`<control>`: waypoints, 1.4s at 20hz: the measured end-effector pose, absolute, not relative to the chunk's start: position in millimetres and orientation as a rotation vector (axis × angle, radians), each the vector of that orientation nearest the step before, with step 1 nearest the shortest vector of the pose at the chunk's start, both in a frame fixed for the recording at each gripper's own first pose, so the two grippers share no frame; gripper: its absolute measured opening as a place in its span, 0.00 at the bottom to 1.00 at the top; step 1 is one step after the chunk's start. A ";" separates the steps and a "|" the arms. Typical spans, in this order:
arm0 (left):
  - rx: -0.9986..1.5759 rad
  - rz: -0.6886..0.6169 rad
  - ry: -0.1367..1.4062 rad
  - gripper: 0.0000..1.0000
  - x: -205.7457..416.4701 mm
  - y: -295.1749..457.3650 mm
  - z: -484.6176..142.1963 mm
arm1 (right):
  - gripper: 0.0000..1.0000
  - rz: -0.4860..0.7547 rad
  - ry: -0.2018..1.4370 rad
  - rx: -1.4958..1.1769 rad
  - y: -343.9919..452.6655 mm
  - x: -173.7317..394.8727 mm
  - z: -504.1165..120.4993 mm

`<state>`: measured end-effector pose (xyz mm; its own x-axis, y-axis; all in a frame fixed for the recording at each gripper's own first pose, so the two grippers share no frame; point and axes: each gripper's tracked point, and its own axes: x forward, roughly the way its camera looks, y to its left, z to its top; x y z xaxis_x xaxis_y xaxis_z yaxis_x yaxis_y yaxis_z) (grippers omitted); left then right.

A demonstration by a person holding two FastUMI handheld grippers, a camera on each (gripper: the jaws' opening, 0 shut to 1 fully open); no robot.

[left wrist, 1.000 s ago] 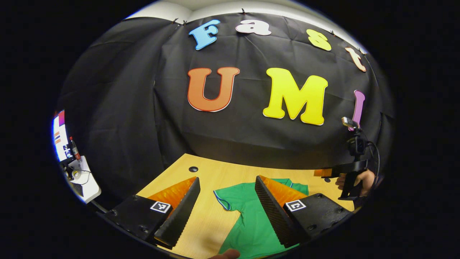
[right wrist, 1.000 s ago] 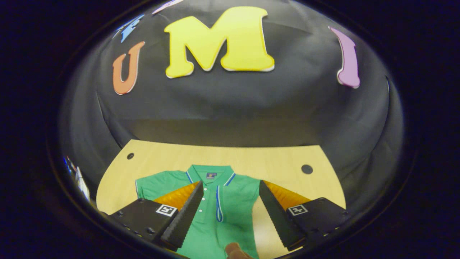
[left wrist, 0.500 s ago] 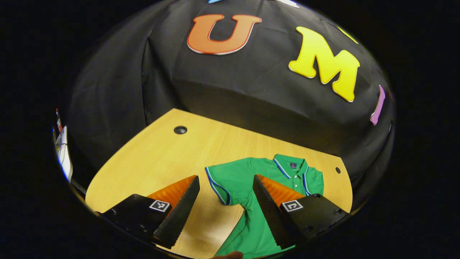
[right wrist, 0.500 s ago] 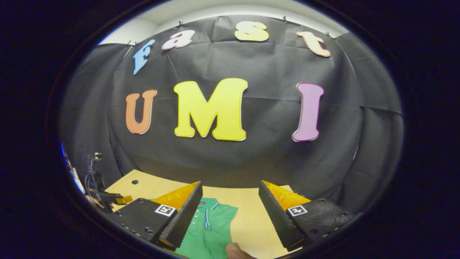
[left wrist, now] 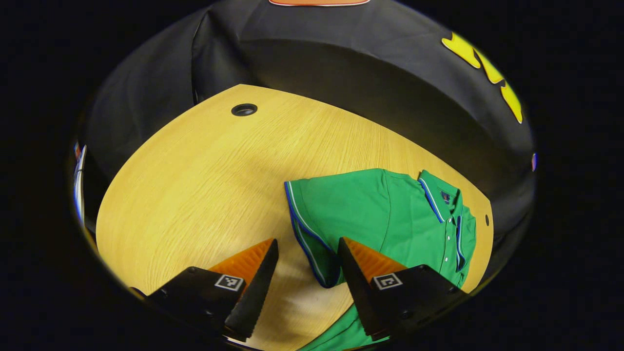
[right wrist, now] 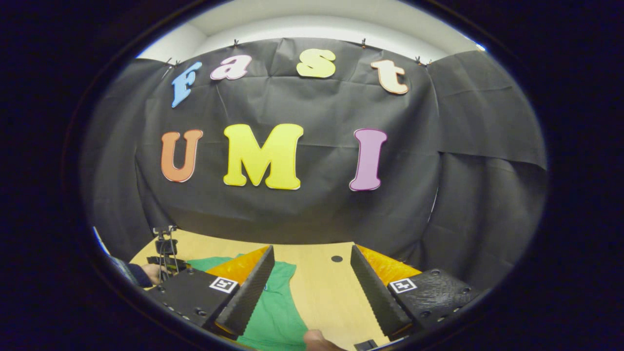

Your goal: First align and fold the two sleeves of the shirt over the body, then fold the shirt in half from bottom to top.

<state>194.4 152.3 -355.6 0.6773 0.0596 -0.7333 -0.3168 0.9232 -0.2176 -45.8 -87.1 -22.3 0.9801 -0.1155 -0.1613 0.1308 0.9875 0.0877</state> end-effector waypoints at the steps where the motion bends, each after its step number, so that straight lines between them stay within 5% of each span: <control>1: -0.350 0.213 0.818 0.80 192.5 151.3 -358.3 | 0.96 -0.122 0.165 0.095 -84.6 -48.3 -24.0; 4: -0.334 0.227 0.860 0.60 191.5 148.7 -361.9 | 0.95 -0.114 0.172 0.091 -78.2 -50.9 -23.8; 6: -0.301 0.237 0.885 0.56 192.4 153.1 -364.0 | 0.95 -0.100 0.183 0.087 -72.1 -55.0 -26.5; 8: -0.314 0.211 0.915 0.35 194.6 142.9 -363.2 | 0.96 -0.078 0.192 0.083 -65.4 -56.3 -27.5; 9: -0.311 0.220 0.915 0.12 197.8 143.6 -362.8 | 0.96 -0.073 0.194 0.078 -63.5 -54.4 -29.0; 10: -0.275 0.217 0.928 0.08 198.0 142.8 -359.9 | 0.95 -0.055 0.207 0.082 -60.8 -53.3 -32.7; 21: 0.027 0.089 0.838 0.02 226.8 53.9 -289.0 | 0.96 -0.049 0.261 0.132 -84.3 -40.9 -55.4; 28: 0.208 0.037 0.852 0.07 244.8 -24.7 -299.2 | 0.96 -0.119 0.289 0.135 -122.7 -37.5 -73.7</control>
